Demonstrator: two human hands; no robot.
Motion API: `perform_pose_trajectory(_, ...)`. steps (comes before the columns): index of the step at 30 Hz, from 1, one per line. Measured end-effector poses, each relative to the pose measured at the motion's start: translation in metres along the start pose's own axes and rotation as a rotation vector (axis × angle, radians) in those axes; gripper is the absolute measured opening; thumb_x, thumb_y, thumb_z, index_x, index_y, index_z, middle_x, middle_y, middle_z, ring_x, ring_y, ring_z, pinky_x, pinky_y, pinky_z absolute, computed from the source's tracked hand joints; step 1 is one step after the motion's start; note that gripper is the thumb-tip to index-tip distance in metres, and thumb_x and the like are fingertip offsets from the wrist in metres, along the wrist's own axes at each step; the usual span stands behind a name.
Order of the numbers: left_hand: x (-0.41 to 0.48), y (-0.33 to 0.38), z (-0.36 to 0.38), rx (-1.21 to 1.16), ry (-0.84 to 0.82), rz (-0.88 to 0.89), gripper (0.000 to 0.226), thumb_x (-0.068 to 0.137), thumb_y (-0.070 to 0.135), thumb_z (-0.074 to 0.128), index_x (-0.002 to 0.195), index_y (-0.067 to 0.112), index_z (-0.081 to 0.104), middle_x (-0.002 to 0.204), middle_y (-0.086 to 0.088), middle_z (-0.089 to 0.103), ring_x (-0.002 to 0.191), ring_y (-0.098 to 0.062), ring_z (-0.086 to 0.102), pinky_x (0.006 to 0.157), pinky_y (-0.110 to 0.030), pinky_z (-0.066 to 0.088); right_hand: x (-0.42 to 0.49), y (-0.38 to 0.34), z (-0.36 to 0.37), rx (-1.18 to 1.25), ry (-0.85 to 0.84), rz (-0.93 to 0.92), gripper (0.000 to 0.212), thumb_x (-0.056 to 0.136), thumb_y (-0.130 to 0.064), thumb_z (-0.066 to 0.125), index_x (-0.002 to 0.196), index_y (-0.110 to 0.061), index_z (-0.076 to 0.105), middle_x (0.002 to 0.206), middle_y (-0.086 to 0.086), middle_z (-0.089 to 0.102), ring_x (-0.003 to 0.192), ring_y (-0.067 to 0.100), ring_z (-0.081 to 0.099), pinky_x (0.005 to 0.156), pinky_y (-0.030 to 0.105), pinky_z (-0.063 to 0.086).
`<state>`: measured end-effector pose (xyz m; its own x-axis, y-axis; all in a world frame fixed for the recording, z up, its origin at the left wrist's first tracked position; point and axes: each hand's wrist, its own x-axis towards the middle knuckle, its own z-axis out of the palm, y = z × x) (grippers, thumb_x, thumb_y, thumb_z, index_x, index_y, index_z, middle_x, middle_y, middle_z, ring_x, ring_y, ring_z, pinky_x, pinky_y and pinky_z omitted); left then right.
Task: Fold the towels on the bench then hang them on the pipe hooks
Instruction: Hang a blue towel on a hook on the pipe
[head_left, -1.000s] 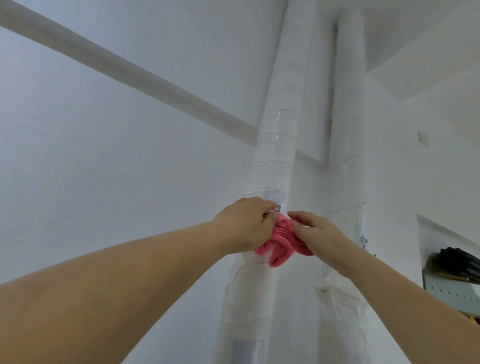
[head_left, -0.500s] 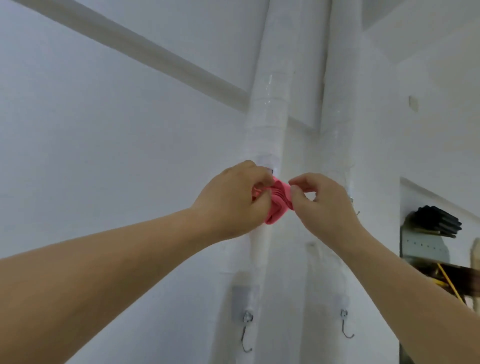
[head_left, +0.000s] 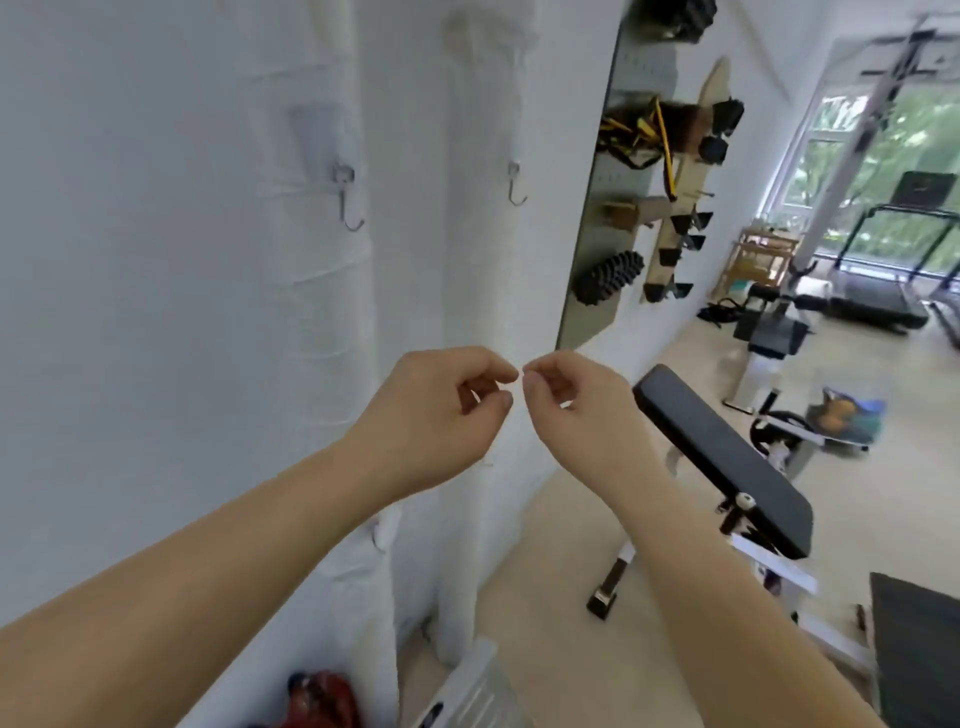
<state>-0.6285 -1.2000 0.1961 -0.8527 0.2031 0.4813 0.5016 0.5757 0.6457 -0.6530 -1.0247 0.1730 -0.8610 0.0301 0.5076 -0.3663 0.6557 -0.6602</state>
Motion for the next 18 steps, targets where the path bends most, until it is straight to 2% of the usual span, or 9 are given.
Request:
perform_pose_trajectory(3, -0.055, -0.027, 0.058, -0.069, -0.113, -0.126, 0.017, 0.092, 0.022, 0.068, 0.104, 0.032, 0.073, 0.084, 0.015, 0.071, 0.075, -0.003, 0.066, 0.070, -0.009, 0.050, -0.081, 0.053, 0.004, -0.064, -0.092, 0.256, 0.012, 0.095, -0.035, 0.059, 0.095, -0.030, 0.070, 0.081, -0.015, 0.069, 0.078, 0.004, 0.065, 0.075, 0.030, 0.053)
perform_pose_trajectory(8, -0.157, -0.040, 0.165, -0.147, -0.446, -0.261, 0.027, 0.093, 0.023, 0.068, 0.120, 0.027, 0.069, 0.087, 0.016, 0.067, 0.071, 0.003, 0.063, 0.073, -0.018, 0.055, -0.234, 0.117, -0.013, -0.145, -0.163, 0.593, 0.014, 0.098, -0.032, 0.058, 0.096, -0.026, 0.070, 0.079, -0.014, 0.064, 0.075, 0.004, 0.061, 0.070, 0.028, 0.051)
perform_pose_trajectory(11, -0.219, -0.015, 0.219, -0.235, -0.667, -0.329, 0.031, 0.095, 0.024, 0.066, 0.126, 0.028, 0.065, 0.094, 0.014, 0.067, 0.079, -0.003, 0.066, 0.067, -0.013, 0.052, -0.318, 0.134, -0.039, -0.138, -0.179, 0.782, 0.017, 0.099, -0.034, 0.056, 0.102, -0.025, 0.070, 0.086, -0.008, 0.070, 0.082, 0.009, 0.066, 0.081, 0.035, 0.058)
perform_pose_trajectory(15, -0.277, 0.024, 0.279, -0.273, -0.846, -0.320, 0.034, 0.096, 0.024, 0.063, 0.130, 0.028, 0.063, 0.097, 0.013, 0.067, 0.085, -0.005, 0.067, 0.077, -0.022, 0.056, -0.397, 0.156, -0.082, -0.174, -0.105, 0.942, 0.016, 0.099, -0.034, 0.054, 0.099, -0.027, 0.069, 0.083, -0.009, 0.070, 0.077, 0.008, 0.066, 0.076, 0.033, 0.059)
perform_pose_trajectory(18, -0.315, 0.050, 0.321, -0.250, -0.947, -0.306, 0.034, 0.097, 0.022, 0.061, 0.132, 0.024, 0.063, 0.100, 0.016, 0.066, 0.086, -0.003, 0.066, 0.079, -0.019, 0.055, -0.451, 0.179, -0.112, -0.194, -0.087, 1.012, 0.017, 0.098, -0.031, 0.052, 0.090, -0.029, 0.067, 0.081, -0.008, 0.069, 0.076, 0.009, 0.065, 0.074, 0.034, 0.059)
